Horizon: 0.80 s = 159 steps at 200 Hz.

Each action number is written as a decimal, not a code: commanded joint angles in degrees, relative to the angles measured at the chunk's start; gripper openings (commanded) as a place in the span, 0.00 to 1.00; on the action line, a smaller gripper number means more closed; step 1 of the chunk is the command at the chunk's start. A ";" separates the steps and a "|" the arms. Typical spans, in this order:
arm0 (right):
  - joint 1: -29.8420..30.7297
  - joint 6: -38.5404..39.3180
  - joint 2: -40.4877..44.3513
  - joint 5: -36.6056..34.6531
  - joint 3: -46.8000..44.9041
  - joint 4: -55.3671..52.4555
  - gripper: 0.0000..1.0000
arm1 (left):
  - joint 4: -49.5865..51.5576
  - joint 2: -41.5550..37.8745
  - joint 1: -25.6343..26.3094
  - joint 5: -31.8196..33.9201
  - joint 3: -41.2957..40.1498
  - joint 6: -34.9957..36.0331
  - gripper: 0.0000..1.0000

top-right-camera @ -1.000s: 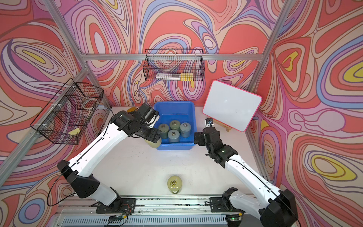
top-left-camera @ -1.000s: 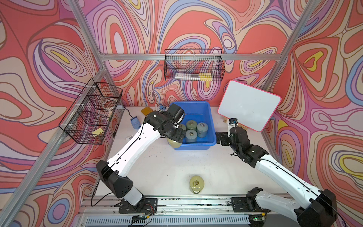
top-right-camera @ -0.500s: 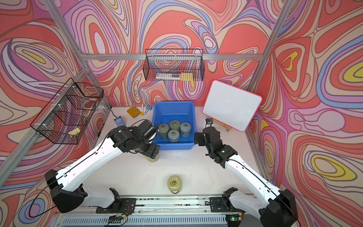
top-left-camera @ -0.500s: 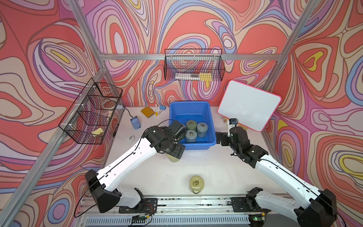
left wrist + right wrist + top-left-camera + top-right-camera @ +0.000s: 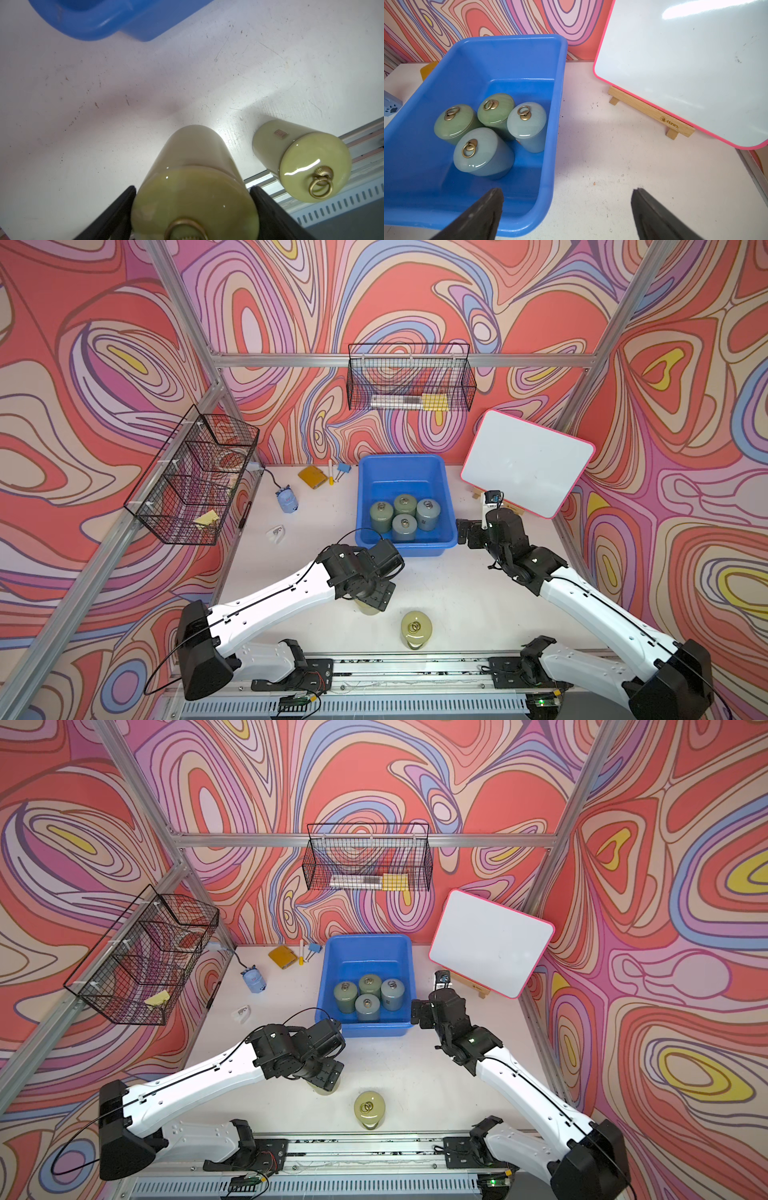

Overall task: Take the tea canister out of the basket
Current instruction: Place the tea canister at the center of the board.

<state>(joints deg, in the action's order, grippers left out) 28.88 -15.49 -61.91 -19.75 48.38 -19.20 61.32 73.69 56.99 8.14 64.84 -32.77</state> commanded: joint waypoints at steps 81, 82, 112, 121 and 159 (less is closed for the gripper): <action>-0.35 -0.16 1.66 -0.81 -0.92 0.61 0.98 | -7.49 -1.53 6.14 0.01 -8.07 -9.44 0.41; -0.38 -0.16 1.68 -0.81 -0.92 0.63 0.98 | -7.46 -1.53 6.17 0.02 -8.11 -9.51 0.41; -0.38 -0.20 1.66 -0.70 -0.92 0.66 0.98 | -7.79 -1.71 7.22 -0.13 -9.92 -11.20 0.41; -0.37 -0.16 1.70 -0.56 -0.85 0.68 0.98 | -8.03 -1.87 7.51 -0.06 -10.36 -11.64 0.41; -0.40 -0.16 1.79 -0.72 -0.86 0.61 0.98 | -9.90 -1.64 8.66 -0.69 -12.62 -13.43 0.41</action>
<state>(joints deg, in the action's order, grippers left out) 28.88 -15.51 -61.12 -19.92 48.12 -19.20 53.65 73.56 64.93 7.46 52.84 -44.01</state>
